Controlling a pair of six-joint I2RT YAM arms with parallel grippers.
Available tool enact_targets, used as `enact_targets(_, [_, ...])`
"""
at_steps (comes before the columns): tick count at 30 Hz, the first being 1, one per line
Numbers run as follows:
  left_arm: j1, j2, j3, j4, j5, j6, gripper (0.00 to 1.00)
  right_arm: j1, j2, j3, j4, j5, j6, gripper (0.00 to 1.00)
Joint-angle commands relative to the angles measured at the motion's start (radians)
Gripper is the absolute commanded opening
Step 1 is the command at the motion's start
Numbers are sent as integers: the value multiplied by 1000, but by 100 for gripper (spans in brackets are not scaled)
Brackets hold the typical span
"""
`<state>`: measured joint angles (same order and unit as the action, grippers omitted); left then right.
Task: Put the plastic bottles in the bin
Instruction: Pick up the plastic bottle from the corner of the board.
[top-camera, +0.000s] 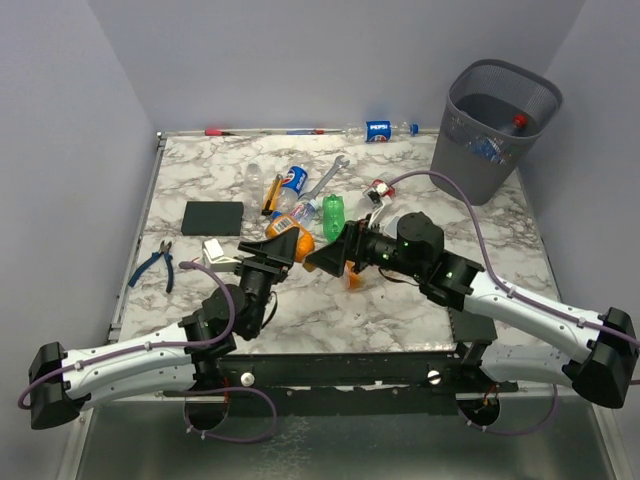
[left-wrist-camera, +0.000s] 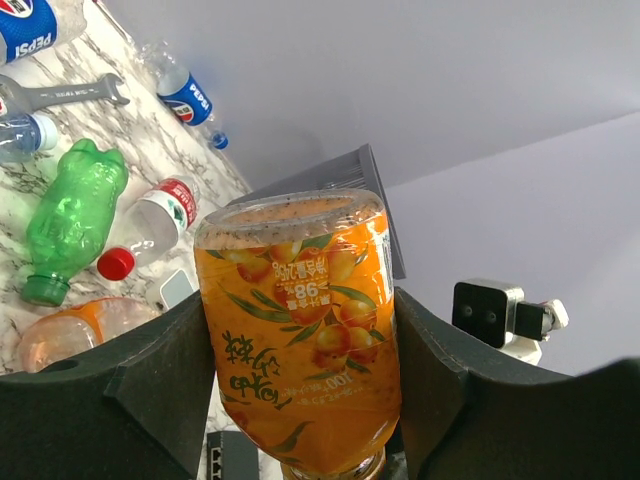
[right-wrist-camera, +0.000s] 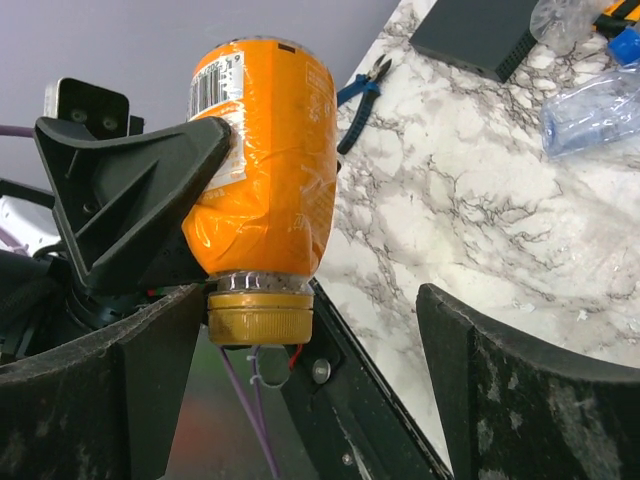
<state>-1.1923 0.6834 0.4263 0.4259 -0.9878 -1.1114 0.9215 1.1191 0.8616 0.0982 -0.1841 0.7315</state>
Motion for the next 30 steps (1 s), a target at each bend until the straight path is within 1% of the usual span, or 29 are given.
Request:
enact_targets(1, [0, -25, 16, 31, -16, 34, 41, 10, 28, 36, 56, 58, -2, 89])
enact_targets(4, [0, -40, 12, 30, -16, 47, 41, 10, 40, 45, 56, 73, 4, 84])
enact_targets(10, [0, -73, 7, 14, -16, 57, 41, 11, 37, 43, 78, 82, 8, 83])
enact_targets(19, [1, -96, -5, -9, -19, 45, 41, 44, 130, 117, 64, -66, -15, 79])
enact_targets(21, [0, -98, -4, -13, -19, 47, 41, 57, 152, 136, 41, -76, -22, 72])
enact_targets(22, [0, -98, -3, -14, -20, 49, 41, 62, 158, 140, 32, -72, -22, 63])
enact_targets(23, [0, -101, -3, -16, -21, 50, 41, 64, 162, 139, 29, -69, -19, 57])
enact_targets(24, [0, -104, -3, -18, -22, 52, 41, 66, 163, 136, 31, -71, -15, 52])
enact_targets(25, [0, -107, -3, -20, -24, 54, 41, 66, 161, 131, 38, -75, -12, 51])
enact_targets(27, [1, -113, -4, -29, -31, 56, 41, 66, 157, 120, 52, -95, -6, 53])
enact_targets(30, [0, -118, -7, -40, -41, 55, 41, 66, 162, 123, 50, -130, -3, 72])
